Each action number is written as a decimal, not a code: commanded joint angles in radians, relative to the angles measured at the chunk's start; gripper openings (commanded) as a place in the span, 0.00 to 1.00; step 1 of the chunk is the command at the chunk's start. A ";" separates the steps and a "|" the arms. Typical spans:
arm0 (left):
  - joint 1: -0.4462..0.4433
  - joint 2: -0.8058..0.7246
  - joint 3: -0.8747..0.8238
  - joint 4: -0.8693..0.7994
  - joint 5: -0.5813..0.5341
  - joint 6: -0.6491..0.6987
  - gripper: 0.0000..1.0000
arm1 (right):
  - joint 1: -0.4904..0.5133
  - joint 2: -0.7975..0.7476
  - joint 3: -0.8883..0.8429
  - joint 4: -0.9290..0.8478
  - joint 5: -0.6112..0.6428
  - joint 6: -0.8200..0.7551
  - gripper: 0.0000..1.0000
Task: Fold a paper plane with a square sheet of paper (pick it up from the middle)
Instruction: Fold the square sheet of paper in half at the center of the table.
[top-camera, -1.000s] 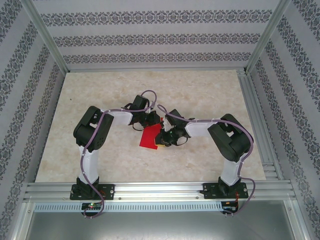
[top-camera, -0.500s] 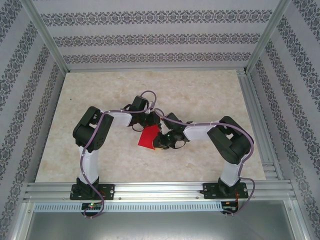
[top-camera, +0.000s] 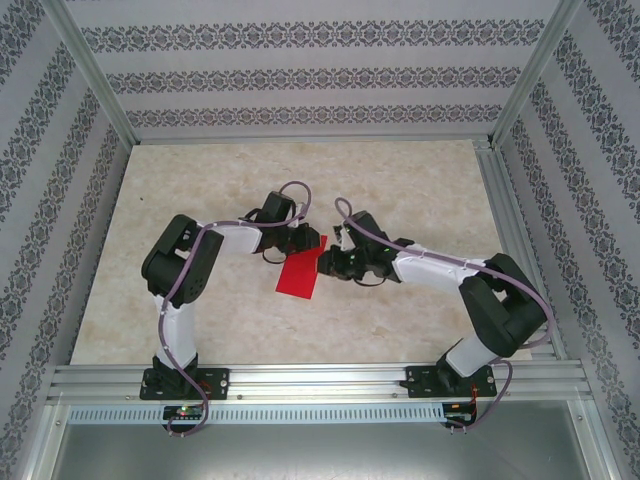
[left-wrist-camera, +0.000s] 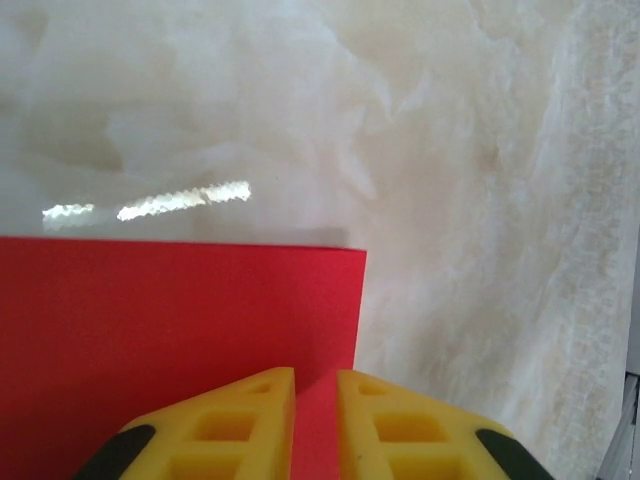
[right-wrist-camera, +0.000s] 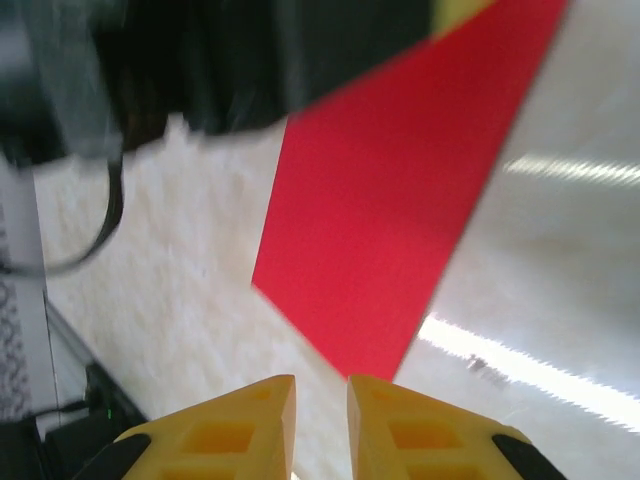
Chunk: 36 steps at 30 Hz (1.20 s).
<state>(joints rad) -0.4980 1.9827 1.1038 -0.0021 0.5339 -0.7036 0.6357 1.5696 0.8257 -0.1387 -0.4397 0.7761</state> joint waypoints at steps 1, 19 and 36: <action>0.000 -0.093 -0.005 -0.055 -0.008 0.027 0.25 | -0.056 -0.002 -0.004 0.037 0.083 0.007 0.22; -0.197 -0.352 -0.285 -0.105 -0.187 -0.123 0.10 | -0.099 0.264 0.175 0.116 -0.113 -0.055 0.14; -0.231 -0.283 -0.338 -0.090 -0.249 -0.154 0.06 | -0.042 0.379 0.216 0.072 -0.130 -0.073 0.07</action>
<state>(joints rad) -0.7208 1.6814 0.7788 -0.1097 0.3042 -0.8474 0.5911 1.9305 1.0275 -0.0612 -0.5571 0.7273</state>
